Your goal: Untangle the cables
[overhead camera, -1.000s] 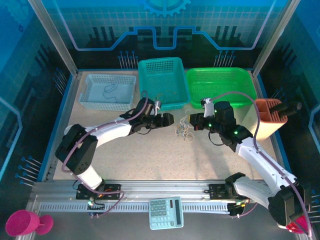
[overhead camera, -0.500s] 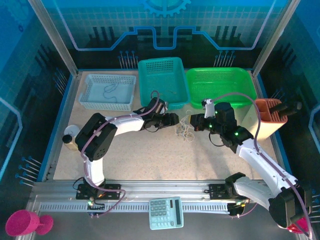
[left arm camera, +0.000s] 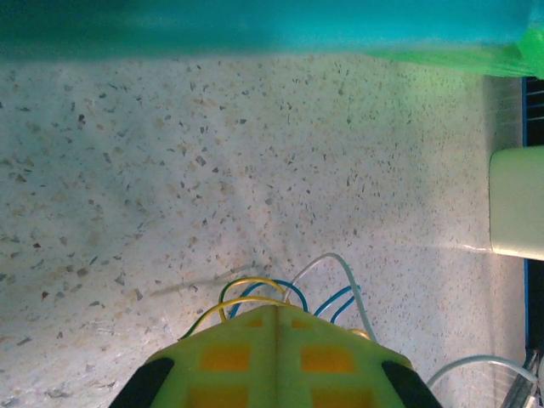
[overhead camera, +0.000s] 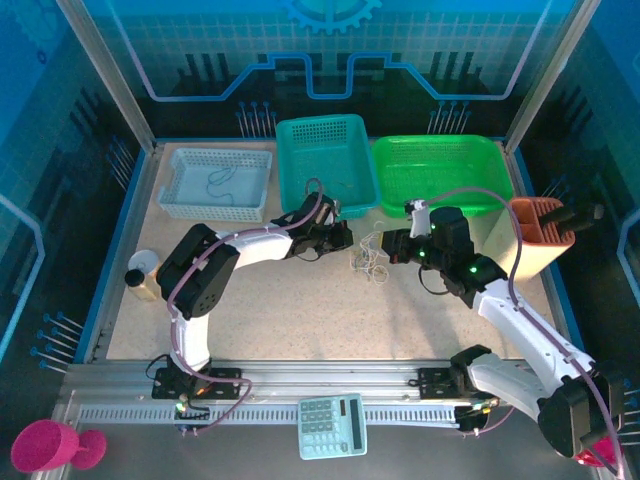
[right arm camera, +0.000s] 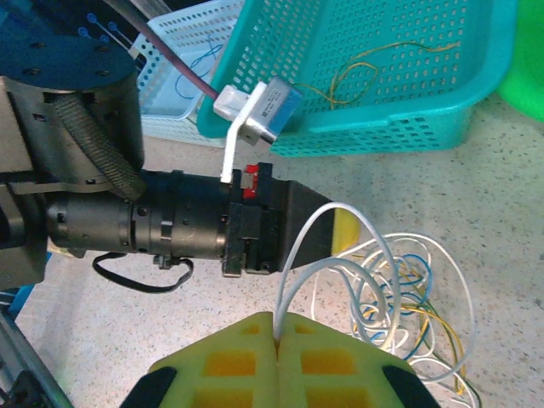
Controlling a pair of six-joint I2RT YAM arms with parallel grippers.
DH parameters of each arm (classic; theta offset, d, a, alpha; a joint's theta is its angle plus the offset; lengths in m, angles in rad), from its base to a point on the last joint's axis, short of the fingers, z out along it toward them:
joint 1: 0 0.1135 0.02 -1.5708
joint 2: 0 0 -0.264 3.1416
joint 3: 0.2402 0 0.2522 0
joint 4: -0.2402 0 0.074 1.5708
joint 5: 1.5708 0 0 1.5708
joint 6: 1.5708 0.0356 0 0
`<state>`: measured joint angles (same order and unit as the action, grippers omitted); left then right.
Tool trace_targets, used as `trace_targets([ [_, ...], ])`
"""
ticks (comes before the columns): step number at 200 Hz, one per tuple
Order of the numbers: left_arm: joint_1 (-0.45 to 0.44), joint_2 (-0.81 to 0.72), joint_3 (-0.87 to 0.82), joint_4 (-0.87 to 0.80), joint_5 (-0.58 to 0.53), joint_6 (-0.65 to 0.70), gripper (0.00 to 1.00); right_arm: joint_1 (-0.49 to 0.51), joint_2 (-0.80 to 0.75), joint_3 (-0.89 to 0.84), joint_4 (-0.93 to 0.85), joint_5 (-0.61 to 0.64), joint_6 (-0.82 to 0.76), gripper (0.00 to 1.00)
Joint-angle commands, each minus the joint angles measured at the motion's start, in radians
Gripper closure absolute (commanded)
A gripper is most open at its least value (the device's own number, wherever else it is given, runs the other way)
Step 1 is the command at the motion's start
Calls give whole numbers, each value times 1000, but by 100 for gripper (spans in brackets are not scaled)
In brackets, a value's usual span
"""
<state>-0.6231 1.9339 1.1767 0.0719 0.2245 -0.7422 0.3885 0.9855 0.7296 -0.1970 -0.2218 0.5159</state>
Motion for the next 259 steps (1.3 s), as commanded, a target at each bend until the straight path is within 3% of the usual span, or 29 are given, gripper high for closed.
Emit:
trace_targets([
  [1,-7,-46,14,-27,0,45,100,-24,-20,-20,19,21,9,100],
  [71,-7,-284,83,-189,-37,161,100,-51,17,-83,13,38,19,100],
  [124,-7,-344,163,-277,-44,191,100,-53,35,-122,30,51,27,100],
  [141,-7,-321,147,-308,-52,193,74,-54,23,-119,21,58,26,100],
  [165,-6,-280,80,-305,-58,190,54,-59,9,-115,12,58,24,100],
  [194,-7,-216,23,-297,-70,186,47,-65,1,-116,9,50,25,100],
  [259,-31,-75,36,-283,-62,178,46,-76,-9,-115,8,42,31,100],
])
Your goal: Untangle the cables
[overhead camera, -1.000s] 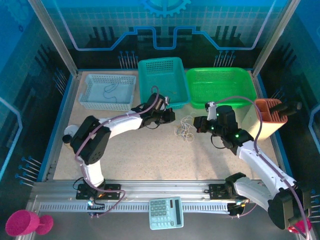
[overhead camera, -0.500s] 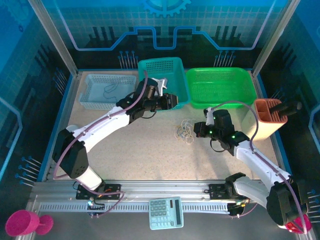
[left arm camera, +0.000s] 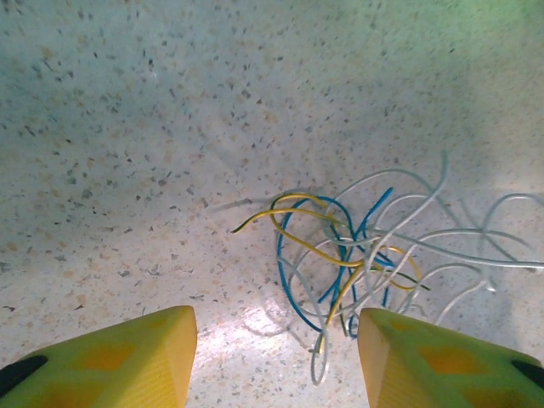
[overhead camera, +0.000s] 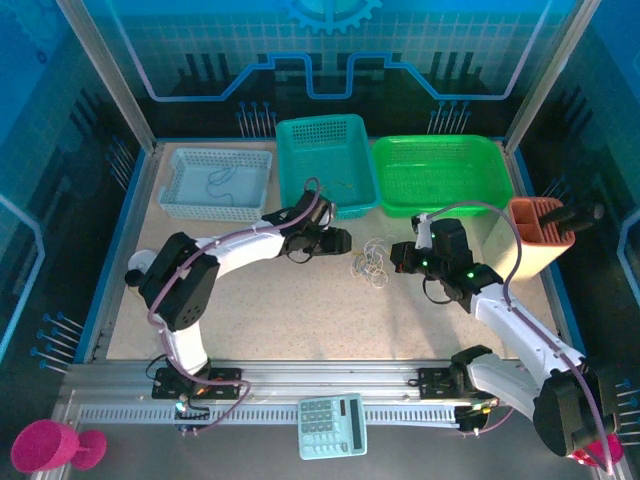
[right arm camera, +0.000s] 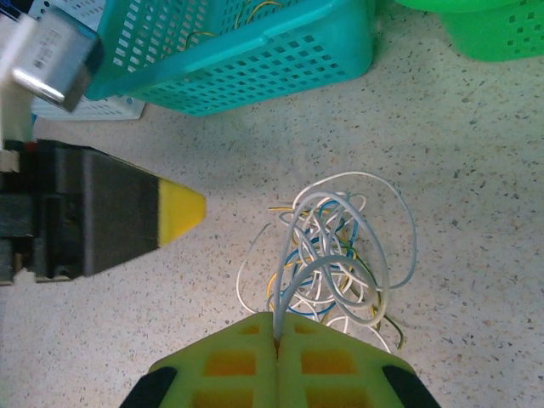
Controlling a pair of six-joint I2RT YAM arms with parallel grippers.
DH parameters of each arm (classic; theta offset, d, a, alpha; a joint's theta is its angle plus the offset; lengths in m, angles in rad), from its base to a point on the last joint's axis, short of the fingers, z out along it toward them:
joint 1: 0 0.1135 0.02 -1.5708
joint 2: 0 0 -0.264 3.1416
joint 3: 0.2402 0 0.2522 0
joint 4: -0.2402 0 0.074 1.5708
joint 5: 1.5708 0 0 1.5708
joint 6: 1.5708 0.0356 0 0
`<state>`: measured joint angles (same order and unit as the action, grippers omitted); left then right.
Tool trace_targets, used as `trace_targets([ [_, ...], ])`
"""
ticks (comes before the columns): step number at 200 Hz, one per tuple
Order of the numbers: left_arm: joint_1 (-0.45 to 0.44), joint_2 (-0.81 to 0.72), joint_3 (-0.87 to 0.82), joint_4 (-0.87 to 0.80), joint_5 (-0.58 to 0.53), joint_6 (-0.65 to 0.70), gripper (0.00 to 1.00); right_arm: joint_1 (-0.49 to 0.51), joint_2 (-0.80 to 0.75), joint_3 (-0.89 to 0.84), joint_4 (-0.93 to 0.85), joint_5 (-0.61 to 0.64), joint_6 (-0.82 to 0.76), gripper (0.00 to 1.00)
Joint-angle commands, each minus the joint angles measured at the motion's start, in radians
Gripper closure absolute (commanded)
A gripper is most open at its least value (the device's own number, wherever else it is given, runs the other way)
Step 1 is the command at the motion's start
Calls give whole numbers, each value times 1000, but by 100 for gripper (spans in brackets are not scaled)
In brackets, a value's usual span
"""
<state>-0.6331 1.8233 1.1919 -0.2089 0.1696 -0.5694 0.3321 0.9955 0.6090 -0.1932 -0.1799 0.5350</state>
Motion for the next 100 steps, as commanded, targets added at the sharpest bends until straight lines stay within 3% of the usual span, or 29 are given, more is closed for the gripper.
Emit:
trace_targets([
  [1,-22,37,22,-2,-7,5,46,-20,-19,5,4,-1,11,100],
  [100,-60,143,99,6,-32,-8,48,-24,-21,6,5,-8,16,100],
])
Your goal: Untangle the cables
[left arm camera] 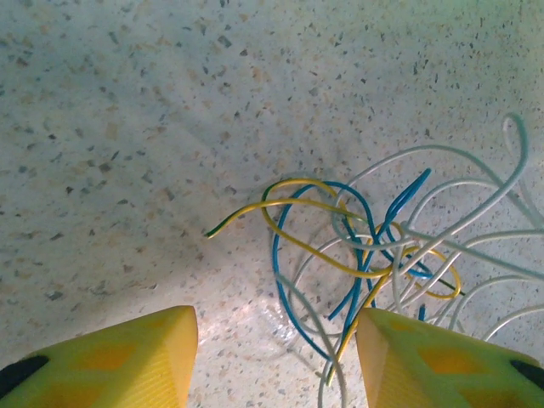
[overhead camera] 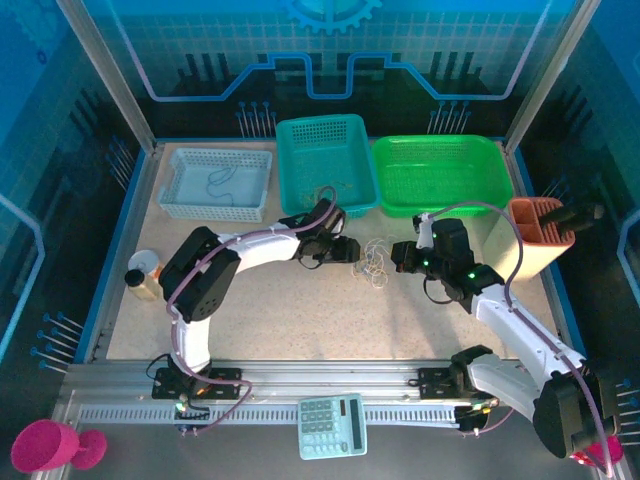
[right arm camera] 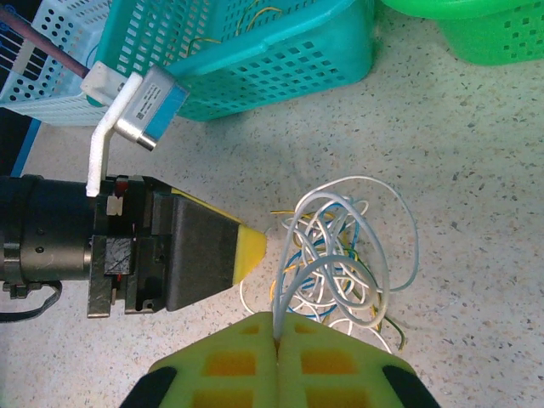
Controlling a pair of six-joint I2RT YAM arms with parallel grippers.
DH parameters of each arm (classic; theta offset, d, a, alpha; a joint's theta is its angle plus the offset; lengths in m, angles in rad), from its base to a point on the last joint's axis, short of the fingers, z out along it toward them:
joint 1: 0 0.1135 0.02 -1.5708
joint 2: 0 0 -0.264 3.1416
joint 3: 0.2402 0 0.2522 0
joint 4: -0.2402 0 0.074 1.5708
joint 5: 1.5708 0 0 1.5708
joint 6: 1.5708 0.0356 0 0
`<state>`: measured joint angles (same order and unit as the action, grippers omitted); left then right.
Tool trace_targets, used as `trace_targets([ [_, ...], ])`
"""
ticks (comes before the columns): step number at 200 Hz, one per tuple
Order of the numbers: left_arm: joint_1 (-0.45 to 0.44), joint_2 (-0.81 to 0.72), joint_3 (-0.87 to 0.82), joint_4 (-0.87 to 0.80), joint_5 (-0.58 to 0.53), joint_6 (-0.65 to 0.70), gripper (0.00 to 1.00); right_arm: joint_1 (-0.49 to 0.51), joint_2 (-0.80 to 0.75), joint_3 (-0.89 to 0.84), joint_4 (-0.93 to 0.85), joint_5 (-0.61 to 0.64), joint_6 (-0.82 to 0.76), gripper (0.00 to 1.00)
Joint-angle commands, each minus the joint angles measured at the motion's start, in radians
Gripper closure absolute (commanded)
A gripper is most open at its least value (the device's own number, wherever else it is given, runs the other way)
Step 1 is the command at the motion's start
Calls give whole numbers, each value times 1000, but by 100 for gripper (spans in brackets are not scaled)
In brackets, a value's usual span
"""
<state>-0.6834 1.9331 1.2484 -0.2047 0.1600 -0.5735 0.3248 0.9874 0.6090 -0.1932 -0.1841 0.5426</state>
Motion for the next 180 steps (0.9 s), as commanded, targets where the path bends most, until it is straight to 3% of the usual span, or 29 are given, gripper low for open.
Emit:
trace_targets([
  [1,-10,34,44,2,-23,-4,48,-16,-13,6,5,-4,8,100],
  [100,-24,76,77,-35,-67,15,64,-18,-16,5,8,-5,8,100],
  [180,-30,102,86,-42,-76,27,66,-20,-18,5,8,-6,11,100],
])
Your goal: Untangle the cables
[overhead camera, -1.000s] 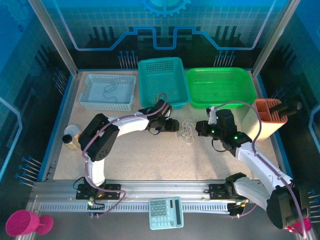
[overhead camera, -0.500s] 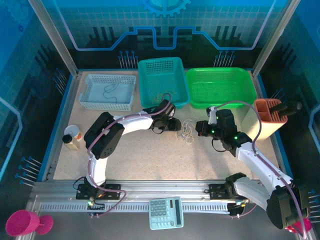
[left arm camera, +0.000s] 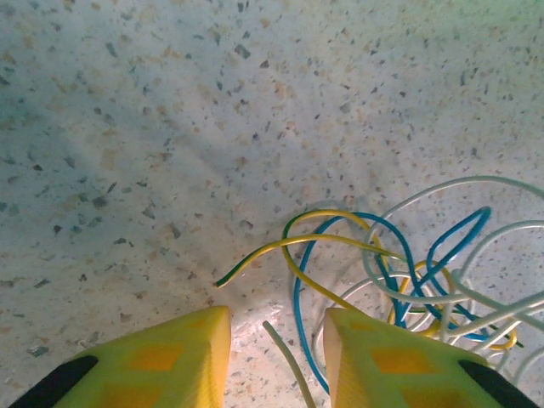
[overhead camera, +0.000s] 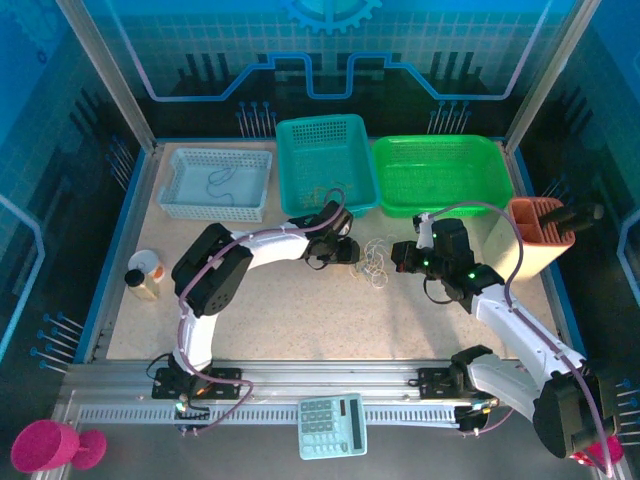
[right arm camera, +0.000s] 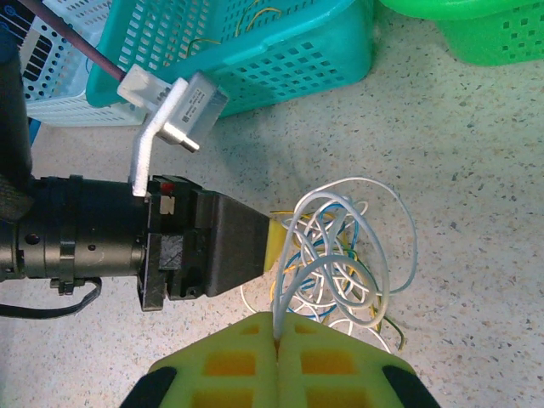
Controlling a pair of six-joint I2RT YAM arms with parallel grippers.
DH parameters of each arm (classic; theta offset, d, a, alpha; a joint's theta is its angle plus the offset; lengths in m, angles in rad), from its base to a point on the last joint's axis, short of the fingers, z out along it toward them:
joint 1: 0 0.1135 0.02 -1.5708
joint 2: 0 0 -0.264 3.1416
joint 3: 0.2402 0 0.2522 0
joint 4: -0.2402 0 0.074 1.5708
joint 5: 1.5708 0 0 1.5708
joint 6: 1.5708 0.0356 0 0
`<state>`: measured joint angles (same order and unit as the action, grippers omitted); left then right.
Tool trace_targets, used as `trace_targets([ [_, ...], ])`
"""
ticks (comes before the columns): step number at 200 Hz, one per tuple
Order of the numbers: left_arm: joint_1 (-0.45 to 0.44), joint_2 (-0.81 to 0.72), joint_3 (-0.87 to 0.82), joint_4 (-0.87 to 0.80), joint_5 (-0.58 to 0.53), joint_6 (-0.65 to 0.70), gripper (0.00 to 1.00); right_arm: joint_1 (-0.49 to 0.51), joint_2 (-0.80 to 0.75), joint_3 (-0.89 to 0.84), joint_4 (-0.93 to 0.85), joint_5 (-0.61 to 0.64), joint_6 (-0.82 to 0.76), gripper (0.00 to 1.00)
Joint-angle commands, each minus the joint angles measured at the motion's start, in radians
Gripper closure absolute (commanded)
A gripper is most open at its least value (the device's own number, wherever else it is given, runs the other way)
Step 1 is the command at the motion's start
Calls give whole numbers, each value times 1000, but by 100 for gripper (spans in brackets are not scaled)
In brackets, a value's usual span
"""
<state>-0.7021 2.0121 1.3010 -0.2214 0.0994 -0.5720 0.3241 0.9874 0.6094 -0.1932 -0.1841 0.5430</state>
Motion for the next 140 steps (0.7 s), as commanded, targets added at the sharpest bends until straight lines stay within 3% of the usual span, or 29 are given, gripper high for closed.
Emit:
trace_targets([
  [1,-11,22,34,-26,-16,26,66,-19,-18,4,9,-6,11,100],
  [37,-11,18,38,-27,-21,29,82,-20,-19,5,6,-4,9,100],
  [60,-11,-10,36,-40,-31,36,100,-20,-21,5,5,-6,9,100],
  [140,-5,-254,108,-168,-77,122,100,-23,-14,-22,1,-10,9,100],
])
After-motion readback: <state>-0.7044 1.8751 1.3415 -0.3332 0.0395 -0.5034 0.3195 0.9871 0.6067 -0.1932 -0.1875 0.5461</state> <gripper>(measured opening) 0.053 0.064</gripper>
